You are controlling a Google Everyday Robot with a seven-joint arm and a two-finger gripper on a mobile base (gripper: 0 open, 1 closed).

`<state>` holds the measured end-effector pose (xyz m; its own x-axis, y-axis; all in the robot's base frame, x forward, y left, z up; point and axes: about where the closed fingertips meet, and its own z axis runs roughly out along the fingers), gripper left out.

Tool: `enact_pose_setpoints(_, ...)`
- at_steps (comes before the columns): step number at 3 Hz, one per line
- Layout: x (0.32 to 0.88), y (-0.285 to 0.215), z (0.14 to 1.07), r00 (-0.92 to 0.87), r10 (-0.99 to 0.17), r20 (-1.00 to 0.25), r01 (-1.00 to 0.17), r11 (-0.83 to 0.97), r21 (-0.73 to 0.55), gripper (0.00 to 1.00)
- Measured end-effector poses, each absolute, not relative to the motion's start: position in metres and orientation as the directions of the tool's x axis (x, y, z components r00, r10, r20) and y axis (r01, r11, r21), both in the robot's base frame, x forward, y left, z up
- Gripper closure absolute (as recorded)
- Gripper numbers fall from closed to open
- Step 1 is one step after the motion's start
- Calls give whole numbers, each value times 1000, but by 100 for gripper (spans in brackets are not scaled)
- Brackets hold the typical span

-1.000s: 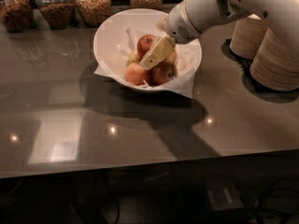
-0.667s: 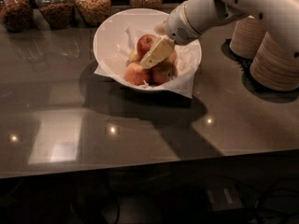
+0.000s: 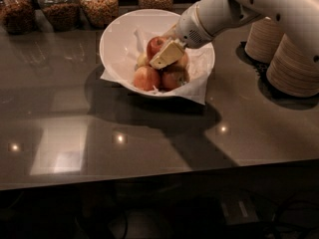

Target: Pick apple from white bowl

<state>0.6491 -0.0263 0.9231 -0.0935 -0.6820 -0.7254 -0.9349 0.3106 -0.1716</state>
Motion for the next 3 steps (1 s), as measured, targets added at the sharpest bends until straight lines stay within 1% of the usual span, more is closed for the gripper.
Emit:
enact_pose_setpoints(1,645,-28,931,-84,-682,-727,-935,306,-180,85)
enact_pose_setpoints(2,638,-32,951,-59,-674,-737,-931,303,-202,100)
enact_pose_setpoints(3,623,-37,981,-9,-670,-743,-927,285,-245,100)
